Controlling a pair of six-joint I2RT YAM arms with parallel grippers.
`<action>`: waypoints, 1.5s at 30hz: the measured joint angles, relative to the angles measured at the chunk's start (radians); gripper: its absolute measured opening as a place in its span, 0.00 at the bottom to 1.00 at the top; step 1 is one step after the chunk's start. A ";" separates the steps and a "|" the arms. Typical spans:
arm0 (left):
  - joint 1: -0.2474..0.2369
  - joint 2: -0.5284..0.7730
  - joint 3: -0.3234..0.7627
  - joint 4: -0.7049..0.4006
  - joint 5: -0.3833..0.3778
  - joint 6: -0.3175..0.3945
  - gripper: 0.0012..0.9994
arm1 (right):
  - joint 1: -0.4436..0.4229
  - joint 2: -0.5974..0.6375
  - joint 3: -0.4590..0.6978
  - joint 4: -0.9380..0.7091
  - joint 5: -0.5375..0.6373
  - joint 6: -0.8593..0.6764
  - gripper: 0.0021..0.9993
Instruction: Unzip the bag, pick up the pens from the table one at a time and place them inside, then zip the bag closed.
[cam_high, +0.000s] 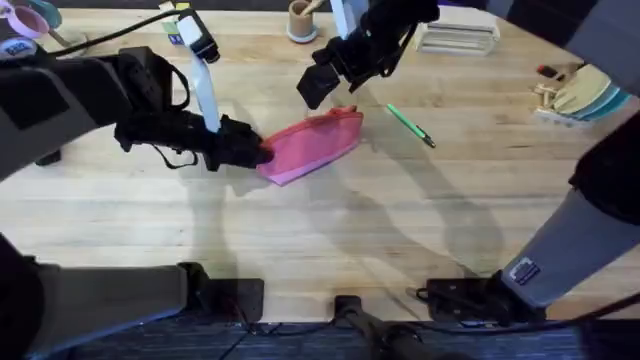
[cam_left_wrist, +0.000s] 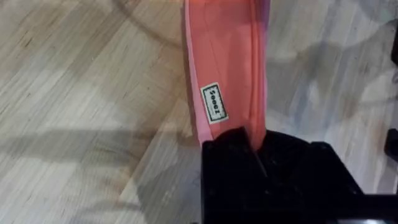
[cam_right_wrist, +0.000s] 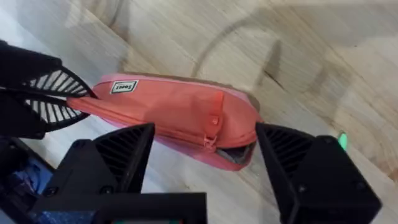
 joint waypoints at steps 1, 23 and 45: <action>0.000 0.000 0.000 0.000 0.000 0.000 0.04 | 0.000 0.003 0.000 0.000 0.000 0.000 0.98; 0.000 0.000 0.000 0.001 0.000 0.000 0.04 | 0.000 0.085 0.002 -0.019 -0.008 0.000 0.87; 0.000 0.000 0.000 0.000 0.000 0.000 0.04 | -0.005 0.093 0.002 -0.050 0.011 -0.054 0.26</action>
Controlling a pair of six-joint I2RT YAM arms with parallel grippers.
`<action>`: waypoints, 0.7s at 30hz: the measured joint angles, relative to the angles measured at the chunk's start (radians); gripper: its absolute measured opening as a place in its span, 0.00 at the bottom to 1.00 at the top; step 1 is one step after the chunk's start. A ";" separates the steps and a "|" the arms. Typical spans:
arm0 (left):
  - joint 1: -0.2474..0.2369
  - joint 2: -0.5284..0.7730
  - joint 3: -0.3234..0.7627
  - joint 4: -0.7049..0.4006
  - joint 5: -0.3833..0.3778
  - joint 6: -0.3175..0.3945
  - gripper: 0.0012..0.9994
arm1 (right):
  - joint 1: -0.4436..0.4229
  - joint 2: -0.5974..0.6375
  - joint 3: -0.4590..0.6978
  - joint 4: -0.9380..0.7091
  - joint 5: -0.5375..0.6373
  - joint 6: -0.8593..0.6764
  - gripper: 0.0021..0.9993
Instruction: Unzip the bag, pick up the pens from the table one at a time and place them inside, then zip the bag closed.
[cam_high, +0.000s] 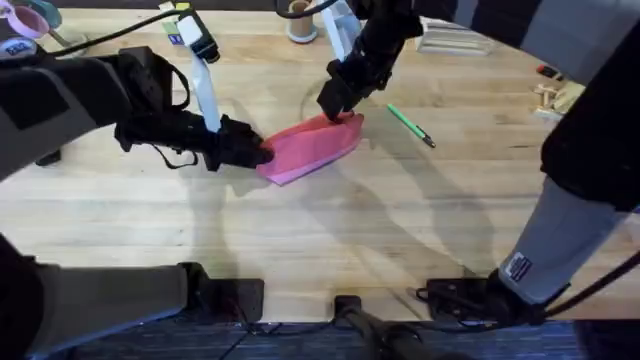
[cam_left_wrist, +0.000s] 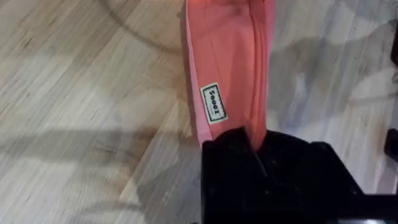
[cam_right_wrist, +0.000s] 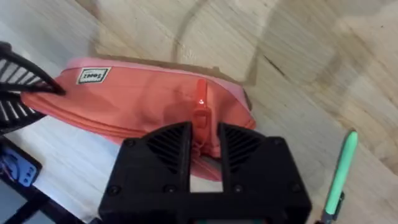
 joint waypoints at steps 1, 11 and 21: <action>0.000 0.000 0.000 0.000 0.000 0.000 0.04 | 0.000 0.000 0.000 0.000 0.000 -0.003 0.24; 0.000 0.000 0.000 0.000 0.000 0.000 0.04 | 0.000 0.000 0.000 -0.008 0.000 -0.024 0.03; 0.000 0.000 0.000 0.000 0.000 0.000 0.04 | 0.000 0.000 0.001 -0.011 0.000 -0.036 0.03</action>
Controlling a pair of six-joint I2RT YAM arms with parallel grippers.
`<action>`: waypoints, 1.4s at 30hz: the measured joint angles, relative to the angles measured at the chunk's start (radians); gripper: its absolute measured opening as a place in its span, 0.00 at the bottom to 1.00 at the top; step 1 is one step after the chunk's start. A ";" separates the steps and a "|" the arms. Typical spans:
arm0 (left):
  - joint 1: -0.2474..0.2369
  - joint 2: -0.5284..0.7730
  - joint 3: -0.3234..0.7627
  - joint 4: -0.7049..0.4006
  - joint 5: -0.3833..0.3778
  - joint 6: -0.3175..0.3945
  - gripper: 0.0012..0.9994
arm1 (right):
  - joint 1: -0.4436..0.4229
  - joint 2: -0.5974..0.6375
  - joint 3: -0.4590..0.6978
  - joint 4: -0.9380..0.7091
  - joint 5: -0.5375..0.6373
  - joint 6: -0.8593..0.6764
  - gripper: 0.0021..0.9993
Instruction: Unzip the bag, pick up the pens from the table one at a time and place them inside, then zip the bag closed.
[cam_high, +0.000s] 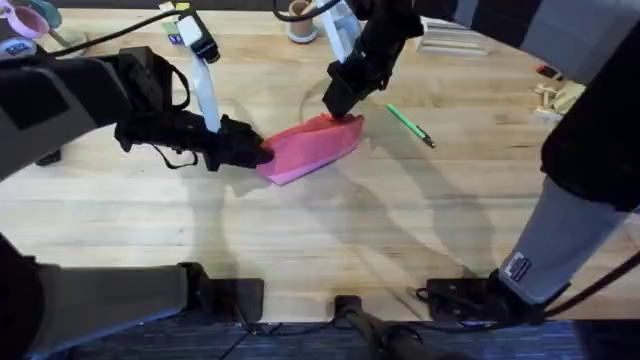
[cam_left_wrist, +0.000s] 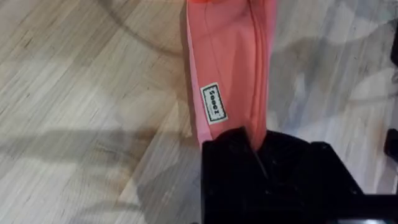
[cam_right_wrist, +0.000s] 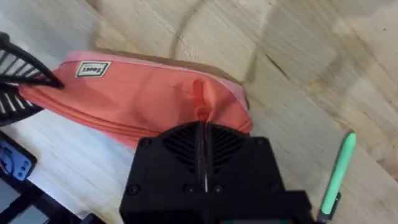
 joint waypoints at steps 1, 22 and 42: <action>0.000 0.000 0.000 0.000 0.000 0.000 0.04 | 0.000 0.000 0.000 0.000 0.000 0.000 0.03; 0.000 0.000 0.000 0.001 0.000 0.000 0.04 | -0.013 0.000 0.137 -0.056 -0.016 0.000 0.03; 0.000 0.000 0.000 0.004 0.000 0.000 0.04 | -0.013 0.000 0.235 -0.168 -0.026 -0.001 1.00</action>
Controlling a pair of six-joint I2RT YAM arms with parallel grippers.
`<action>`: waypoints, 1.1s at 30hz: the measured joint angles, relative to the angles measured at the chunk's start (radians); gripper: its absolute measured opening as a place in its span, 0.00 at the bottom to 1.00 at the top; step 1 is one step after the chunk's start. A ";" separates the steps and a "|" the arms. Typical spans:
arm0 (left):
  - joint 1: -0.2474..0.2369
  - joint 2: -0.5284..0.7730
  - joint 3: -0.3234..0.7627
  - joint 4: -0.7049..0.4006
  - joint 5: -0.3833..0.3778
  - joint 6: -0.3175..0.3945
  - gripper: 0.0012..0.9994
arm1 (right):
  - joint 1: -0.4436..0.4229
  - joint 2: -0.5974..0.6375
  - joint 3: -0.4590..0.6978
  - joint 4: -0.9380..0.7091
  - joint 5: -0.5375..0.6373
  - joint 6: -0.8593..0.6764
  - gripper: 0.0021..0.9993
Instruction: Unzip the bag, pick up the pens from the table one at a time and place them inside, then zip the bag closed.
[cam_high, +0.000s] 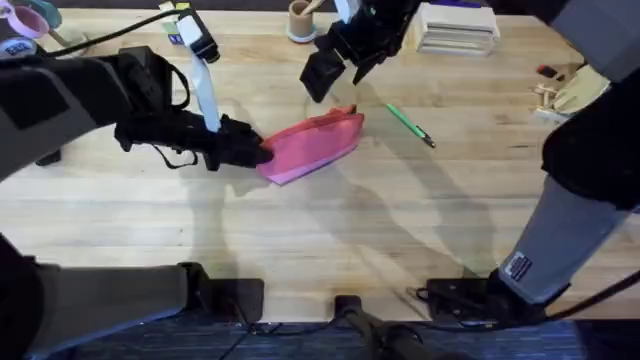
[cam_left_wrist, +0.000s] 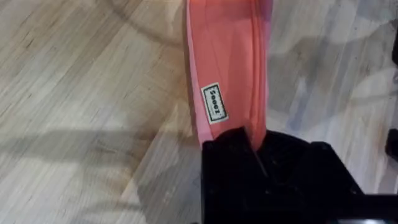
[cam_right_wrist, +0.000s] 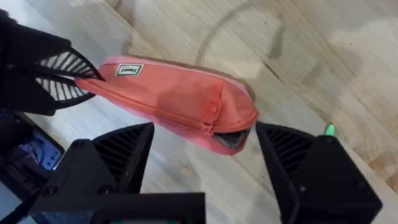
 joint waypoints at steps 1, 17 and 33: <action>0.000 0.000 0.000 0.000 0.000 0.000 0.04 | 0.000 0.000 0.008 -0.003 -0.001 0.002 1.00; 0.000 0.000 0.000 0.000 0.000 0.000 0.04 | 0.055 0.000 0.025 0.011 -0.001 0.029 1.00; 0.000 0.000 0.000 0.000 0.000 0.000 0.04 | 0.029 0.000 0.026 0.013 -0.005 0.141 1.00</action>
